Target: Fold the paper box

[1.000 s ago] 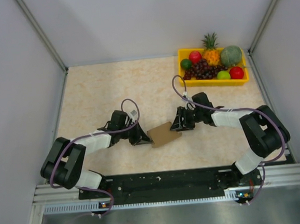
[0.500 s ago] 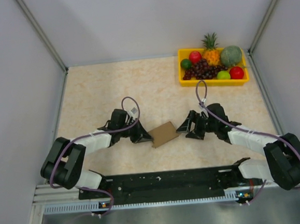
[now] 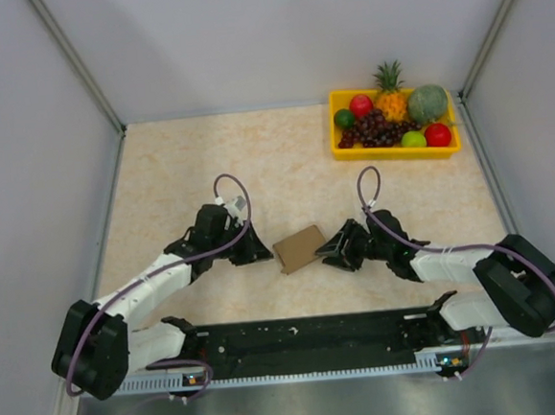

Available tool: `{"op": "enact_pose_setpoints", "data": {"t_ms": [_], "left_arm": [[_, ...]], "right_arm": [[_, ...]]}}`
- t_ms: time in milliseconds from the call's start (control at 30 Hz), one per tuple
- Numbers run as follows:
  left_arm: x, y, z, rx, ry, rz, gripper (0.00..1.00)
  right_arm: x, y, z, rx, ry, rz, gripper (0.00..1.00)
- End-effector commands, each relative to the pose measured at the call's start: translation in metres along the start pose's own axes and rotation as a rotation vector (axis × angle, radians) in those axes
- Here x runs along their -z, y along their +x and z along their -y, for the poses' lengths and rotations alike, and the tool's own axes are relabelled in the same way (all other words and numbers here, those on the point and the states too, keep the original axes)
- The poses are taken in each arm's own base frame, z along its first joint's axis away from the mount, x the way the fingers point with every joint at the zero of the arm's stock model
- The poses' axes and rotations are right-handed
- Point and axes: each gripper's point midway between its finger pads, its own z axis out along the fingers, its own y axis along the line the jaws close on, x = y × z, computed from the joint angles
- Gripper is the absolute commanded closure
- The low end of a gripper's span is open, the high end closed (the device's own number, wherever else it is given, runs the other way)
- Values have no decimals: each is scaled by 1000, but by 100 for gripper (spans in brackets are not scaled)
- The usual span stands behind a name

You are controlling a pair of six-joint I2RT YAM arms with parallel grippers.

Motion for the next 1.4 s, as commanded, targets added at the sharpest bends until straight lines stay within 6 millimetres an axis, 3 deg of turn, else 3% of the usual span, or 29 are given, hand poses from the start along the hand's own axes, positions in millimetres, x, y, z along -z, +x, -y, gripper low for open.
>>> {"op": "enact_pose_setpoints", "data": {"t_ms": [0,33,100,133,167,233,267,333,367,467,533,700,767,933,1067,1200,1367], "left_arm": [[18,-21,12,-152,-54,65,71],[19,-22,16,-180,-45,55,63],[22,-31,35,-220,-1,35,59],[18,-29,35,-232,1,-7,55],[20,-39,46,-256,16,-2,55],[13,-40,41,-284,-5,-46,52],[12,-48,49,-304,6,-41,46],[1,-43,41,-309,-16,-132,39],[-1,-53,49,-325,-5,-132,26],[-15,-60,48,-358,-8,-179,13],[-25,-56,34,-360,-53,-248,12],[-41,-55,26,-372,-50,-298,11],[-51,-51,20,-365,-42,-337,15],[-66,-51,13,-358,-34,-354,21],[-78,-40,7,-328,-4,-421,27],[-82,-35,12,-292,43,-423,35],[-81,-31,23,-259,105,-408,36]], "right_arm": [[-10,-4,-18,-56,-69,35,58],[-11,-3,-18,-58,-75,37,61],[-12,-4,-14,-61,-72,42,66],[-13,-3,-10,-60,-61,44,75],[-13,-4,-6,-59,-51,48,78],[-15,-5,1,-44,-30,54,82],[-16,-4,2,-41,-30,54,85],[-18,-5,8,-28,-22,60,91],[-19,-7,10,-25,-20,66,93],[-24,-7,20,14,2,70,100],[-26,-11,24,50,-1,79,100],[-30,-15,39,99,-5,39,100],[-31,-22,39,120,-28,39,100],[-41,-17,35,166,-87,-57,100],[-42,-24,49,191,-37,-76,100],[-34,-35,68,209,47,-60,100],[-33,-36,75,267,86,-67,100]]}}
